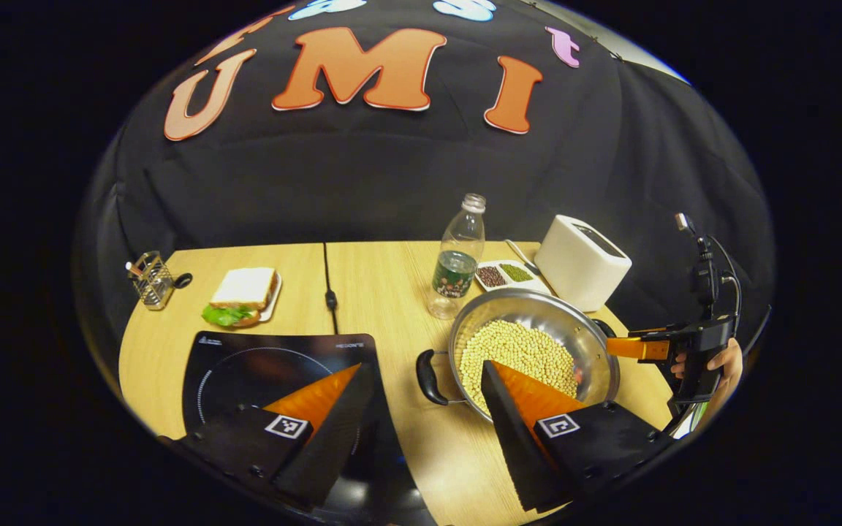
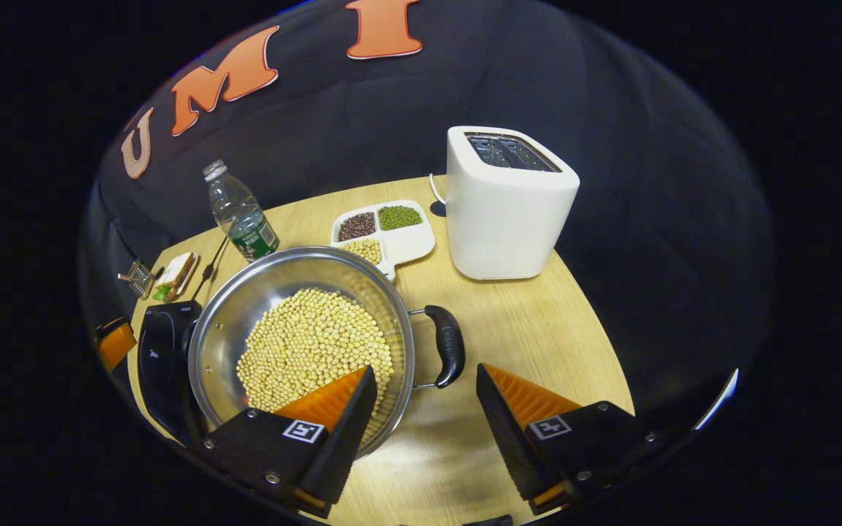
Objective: First push the handle of the pot to place it horizontally, then grasp the pot with both hands and set it on the induction cooktop.
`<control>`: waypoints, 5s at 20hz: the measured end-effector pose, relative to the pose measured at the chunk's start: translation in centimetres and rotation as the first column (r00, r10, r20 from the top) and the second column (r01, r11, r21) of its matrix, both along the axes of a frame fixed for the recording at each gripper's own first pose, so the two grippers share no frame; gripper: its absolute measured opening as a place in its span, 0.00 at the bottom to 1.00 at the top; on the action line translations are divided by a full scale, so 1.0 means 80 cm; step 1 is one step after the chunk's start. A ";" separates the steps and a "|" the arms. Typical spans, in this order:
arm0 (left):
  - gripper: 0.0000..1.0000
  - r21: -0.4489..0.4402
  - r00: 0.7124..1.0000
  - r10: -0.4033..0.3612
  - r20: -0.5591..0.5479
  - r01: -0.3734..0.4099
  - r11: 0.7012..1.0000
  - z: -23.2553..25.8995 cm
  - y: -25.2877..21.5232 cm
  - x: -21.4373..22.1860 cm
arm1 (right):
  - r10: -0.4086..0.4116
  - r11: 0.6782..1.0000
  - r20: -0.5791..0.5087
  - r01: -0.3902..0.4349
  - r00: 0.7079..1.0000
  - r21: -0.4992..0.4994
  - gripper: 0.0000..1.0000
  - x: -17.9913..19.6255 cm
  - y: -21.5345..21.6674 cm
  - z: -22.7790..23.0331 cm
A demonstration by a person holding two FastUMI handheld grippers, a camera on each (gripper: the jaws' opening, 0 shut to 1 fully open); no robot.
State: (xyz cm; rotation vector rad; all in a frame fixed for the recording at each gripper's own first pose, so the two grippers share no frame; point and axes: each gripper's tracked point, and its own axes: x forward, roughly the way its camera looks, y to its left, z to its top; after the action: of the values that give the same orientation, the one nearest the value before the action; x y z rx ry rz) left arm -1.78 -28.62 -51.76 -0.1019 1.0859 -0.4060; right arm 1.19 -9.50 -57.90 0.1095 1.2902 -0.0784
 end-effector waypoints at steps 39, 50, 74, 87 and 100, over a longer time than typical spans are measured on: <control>0.83 0.180 0.997 -0.054 0.047 0.044 0.983 -0.150 -0.043 0.022 | 0.081 0.981 0.041 -0.072 0.996 -0.178 0.80 0.009 -0.004 -0.066; 0.80 0.173 0.997 -0.044 0.063 0.033 0.984 -0.149 -0.042 0.023 | 0.146 0.972 0.130 -0.118 0.981 -0.204 0.78 0.020 -0.011 -0.062; 0.74 0.151 0.989 -0.013 0.148 -0.010 0.989 -0.067 -0.039 0.029 | 0.062 0.989 0.158 -0.039 0.985 -0.143 0.58 0.020 -0.007 -0.061; 0.74 0.150 0.974 0.074 0.212 -0.108 0.983 0.032 0.107 0.039 | 0.156 0.984 0.240 -0.129 0.958 -0.125 0.53 0.028 -0.009 -0.065; 0.74 0.217 0.947 0.200 0.251 -0.256 0.942 0.077 0.288 0.030 | 0.252 0.967 0.294 -0.253 0.922 -0.036 0.58 0.058 -0.022 -0.074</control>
State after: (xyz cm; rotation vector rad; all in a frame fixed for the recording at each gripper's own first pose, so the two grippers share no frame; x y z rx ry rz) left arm 0.62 -5.58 -45.58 0.0388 0.8792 -0.0663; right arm 5.87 -11.30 -63.81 -0.0437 0.9935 0.1569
